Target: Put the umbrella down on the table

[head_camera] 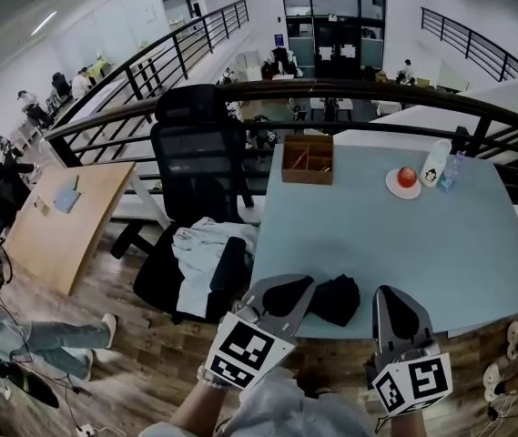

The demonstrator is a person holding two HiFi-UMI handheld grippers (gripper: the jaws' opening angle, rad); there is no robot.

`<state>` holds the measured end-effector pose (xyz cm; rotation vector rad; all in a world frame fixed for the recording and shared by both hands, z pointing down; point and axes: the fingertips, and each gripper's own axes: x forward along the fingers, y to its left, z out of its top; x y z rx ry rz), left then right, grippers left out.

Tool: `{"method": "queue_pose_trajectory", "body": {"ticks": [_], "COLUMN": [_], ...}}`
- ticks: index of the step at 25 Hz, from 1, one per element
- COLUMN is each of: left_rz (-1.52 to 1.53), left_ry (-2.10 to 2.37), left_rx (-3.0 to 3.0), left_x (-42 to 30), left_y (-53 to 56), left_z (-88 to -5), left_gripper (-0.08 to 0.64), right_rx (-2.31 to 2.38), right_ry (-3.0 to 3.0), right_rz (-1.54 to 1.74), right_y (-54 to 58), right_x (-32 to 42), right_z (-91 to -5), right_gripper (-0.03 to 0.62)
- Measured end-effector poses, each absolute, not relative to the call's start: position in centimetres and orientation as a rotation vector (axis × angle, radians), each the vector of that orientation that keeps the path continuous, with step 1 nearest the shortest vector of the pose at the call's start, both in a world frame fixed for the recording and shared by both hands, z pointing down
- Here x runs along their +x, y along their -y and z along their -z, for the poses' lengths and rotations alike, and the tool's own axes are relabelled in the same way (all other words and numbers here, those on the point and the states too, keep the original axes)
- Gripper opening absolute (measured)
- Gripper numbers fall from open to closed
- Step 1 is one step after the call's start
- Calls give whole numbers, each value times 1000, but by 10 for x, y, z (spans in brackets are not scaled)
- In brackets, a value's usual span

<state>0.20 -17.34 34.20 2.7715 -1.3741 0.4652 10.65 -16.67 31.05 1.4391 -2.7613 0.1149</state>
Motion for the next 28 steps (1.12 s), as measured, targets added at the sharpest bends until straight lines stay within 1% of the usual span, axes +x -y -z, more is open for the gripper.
{"method": "queue_pose_trajectory", "body": {"ticks": [28], "left_rz": [-477], "left_ry": [1340], "left_rx": [2762], "left_x": [1], "left_y": [179], "left_z": [-351], "left_gripper": [6], "right_rx": [1412], "right_ry": [2760], "right_rz": [-120], "right_y": [175], "right_x": [100], "right_z": [-317], "right_gripper": [-5]}}
